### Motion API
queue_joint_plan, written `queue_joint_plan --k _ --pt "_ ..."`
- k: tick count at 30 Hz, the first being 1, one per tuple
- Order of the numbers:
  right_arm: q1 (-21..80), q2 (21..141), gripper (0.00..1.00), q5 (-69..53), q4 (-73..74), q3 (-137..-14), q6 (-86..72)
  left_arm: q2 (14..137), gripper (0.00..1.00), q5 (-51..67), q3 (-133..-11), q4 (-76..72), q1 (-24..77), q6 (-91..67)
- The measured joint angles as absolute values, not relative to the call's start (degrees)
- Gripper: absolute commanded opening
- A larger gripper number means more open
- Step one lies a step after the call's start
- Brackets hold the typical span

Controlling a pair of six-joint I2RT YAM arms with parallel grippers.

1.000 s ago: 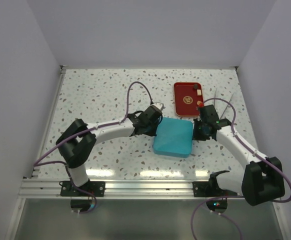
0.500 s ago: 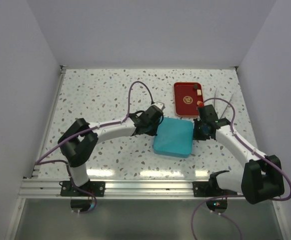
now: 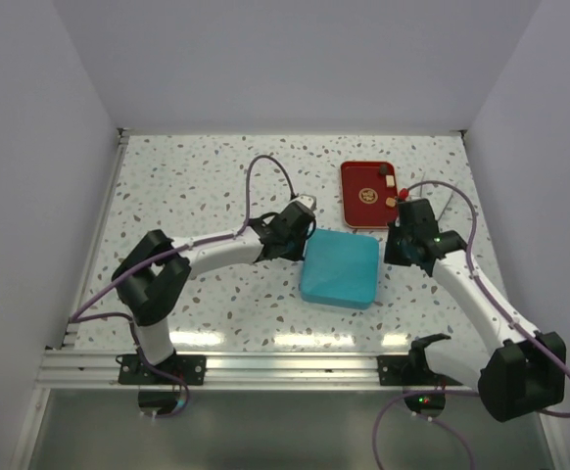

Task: Pack the chocolate
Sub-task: Close the box lid on the packing box.

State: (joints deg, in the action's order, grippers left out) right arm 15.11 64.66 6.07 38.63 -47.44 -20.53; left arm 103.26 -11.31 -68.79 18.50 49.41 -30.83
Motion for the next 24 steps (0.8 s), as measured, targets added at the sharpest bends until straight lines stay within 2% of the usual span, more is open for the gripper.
queue_joint_plan --k 11,24 --pt "15.33 65.73 0.00 -2.42 35.00 -47.55 -21.02 101.08 0.09 -12.27 -68.34 18.31 46.48 -30.81" --pt "15.53 72.64 0.00 -2.74 30.30 -47.33 -21.02 94.30 0.04 -13.52 -67.57 15.22 46.28 -30.13"
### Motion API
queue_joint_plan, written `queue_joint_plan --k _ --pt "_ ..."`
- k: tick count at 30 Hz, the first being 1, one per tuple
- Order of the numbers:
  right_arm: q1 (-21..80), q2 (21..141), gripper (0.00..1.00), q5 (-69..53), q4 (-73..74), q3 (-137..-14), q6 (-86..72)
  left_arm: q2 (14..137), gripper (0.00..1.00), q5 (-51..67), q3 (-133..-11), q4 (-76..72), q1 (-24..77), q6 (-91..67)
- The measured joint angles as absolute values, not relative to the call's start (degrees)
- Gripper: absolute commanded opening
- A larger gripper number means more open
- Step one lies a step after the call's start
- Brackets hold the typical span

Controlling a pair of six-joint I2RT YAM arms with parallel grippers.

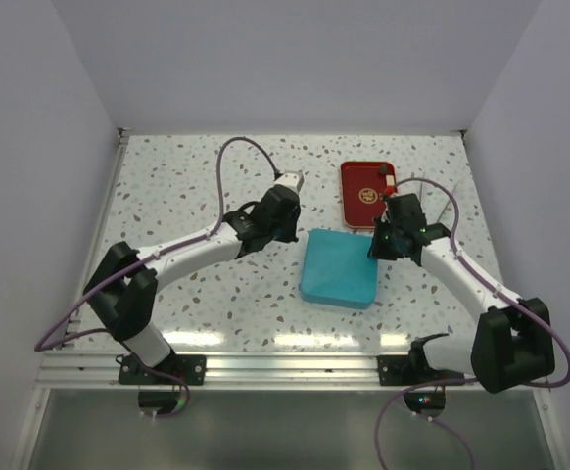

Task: Pack the chocolate
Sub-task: Close the box lid on the packing box.

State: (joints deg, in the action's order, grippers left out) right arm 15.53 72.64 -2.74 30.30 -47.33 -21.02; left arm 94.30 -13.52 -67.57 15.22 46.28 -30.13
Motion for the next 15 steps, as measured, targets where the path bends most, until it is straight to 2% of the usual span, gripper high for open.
queue_joint_plan --k 9,15 --pt "15.88 74.52 0.00 -2.52 27.09 -47.72 -21.02 93.36 0.03 -9.26 -67.44 9.41 47.20 -28.05" --pt "16.43 75.81 0.00 -2.00 26.11 -48.53 -21.04 98.43 0.02 -6.72 -68.29 7.90 48.16 -27.81"
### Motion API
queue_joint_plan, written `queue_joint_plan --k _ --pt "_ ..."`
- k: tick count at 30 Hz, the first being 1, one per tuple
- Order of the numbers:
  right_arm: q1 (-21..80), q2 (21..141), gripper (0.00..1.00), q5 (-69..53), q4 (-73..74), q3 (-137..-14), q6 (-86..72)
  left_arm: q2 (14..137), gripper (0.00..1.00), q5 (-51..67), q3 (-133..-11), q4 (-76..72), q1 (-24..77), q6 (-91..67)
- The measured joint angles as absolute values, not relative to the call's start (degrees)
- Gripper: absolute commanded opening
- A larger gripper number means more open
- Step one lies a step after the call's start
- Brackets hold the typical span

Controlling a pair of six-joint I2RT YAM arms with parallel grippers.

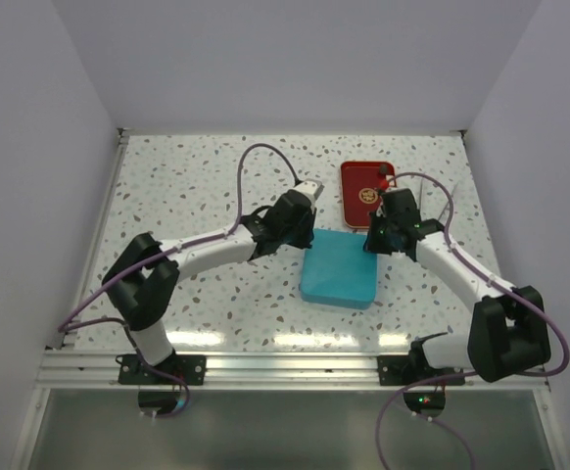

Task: Pack the chocolate
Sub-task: Close the box lid on the packing box.

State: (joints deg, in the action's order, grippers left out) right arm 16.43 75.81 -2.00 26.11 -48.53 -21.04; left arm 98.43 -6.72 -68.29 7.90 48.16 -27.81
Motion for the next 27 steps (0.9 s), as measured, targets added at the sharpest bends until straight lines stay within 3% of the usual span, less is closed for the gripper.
queue_joint_plan --k 27 --pt "17.63 78.28 0.00 1.08 25.78 -50.35 -21.39 108.29 0.00 -6.26 -76.05 8.43 48.95 -26.59"
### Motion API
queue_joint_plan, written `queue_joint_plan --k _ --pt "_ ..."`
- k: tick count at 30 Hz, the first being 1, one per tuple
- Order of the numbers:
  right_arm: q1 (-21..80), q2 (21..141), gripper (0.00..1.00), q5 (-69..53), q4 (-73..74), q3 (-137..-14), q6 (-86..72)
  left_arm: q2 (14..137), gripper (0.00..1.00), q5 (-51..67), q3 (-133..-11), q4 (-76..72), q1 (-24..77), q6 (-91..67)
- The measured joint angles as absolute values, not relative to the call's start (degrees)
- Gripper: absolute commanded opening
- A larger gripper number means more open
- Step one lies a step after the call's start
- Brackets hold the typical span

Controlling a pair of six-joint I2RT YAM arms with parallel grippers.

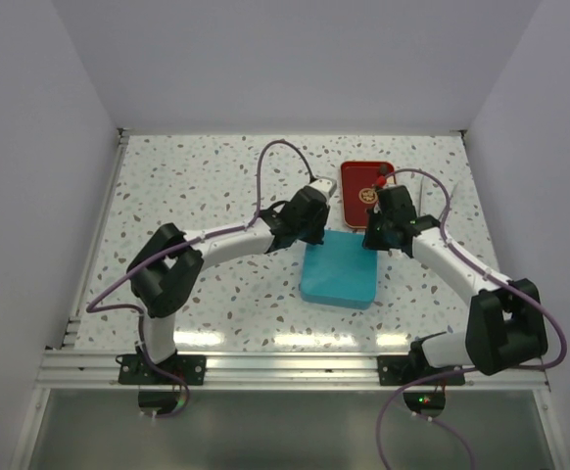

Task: Pack the chocolate
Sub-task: Close the box lid on the packing box.

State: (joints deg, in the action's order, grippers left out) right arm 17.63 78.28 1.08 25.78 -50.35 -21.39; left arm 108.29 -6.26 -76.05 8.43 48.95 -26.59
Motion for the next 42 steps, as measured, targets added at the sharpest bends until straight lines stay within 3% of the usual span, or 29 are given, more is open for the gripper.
queue_joint_plan --k 42 --pt "19.09 78.22 0.00 3.75 24.56 -48.95 -25.93 114.72 0.00 -3.77 -81.45 3.42 51.18 -24.43"
